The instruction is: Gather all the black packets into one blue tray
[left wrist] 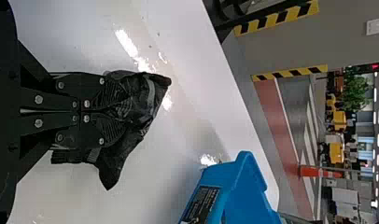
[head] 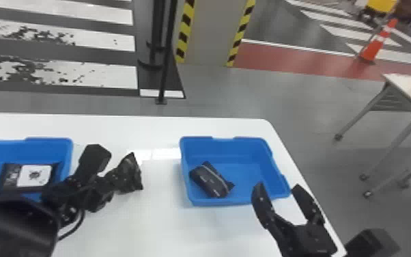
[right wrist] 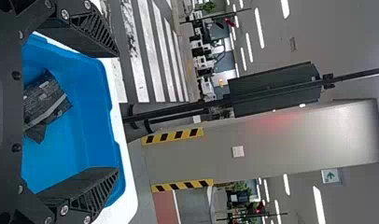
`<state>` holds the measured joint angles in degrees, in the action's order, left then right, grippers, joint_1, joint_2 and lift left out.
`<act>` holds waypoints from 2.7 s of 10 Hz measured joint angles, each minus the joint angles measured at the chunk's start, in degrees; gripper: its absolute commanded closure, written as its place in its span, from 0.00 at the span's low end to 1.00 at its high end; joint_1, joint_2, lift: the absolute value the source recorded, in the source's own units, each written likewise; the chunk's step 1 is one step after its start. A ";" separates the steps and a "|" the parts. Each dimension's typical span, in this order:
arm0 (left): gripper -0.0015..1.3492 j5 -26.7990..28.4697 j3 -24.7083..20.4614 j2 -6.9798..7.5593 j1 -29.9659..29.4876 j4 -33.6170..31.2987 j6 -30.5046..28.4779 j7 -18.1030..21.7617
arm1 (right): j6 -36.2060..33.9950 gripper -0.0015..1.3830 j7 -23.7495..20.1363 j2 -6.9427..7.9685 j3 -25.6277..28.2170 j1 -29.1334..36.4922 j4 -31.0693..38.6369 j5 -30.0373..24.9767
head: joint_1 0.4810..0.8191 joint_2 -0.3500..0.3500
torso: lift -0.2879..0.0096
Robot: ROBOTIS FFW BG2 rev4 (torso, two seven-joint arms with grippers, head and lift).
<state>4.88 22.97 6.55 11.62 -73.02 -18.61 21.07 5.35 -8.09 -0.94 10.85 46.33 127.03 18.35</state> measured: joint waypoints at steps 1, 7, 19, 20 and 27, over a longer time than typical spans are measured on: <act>0.90 0.85 -1.67 0.19 -1.65 -3.38 1.21 0.44 | 0.00 0.11 0.00 -0.02 0.00 0.13 0.01 0.04 | 0.63 0.06 | 0.60; 0.90 3.64 -22.39 0.92 -26.53 -40.60 -3.37 4.16 | 0.00 0.11 0.00 -0.12 0.00 0.72 0.17 0.06 | 0.63 0.26 | 0.60; 0.14 -2.53 -41.47 -2.85 -41.85 -50.09 4.94 4.95 | -3.56 0.11 -2.80 -0.61 -1.09 -1.50 0.32 -1.81 | 0.63 0.59 | 0.60; 0.14 -4.29 -41.72 -3.35 -43.23 -50.09 8.09 4.73 | -6.40 0.11 -4.06 -0.76 -1.13 -2.72 0.65 -2.80 | 0.63 0.60 | 0.60; 0.14 -18.17 -37.18 -4.87 -56.79 -50.09 25.76 4.25 | -31.47 0.12 -13.89 -3.30 -1.03 -19.49 -4.06 -10.89 | 0.63 0.56 | 0.60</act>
<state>-13.28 -14.21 1.68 -45.17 -123.12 7.15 25.32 -26.13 -21.98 -4.24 9.83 26.84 122.97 7.45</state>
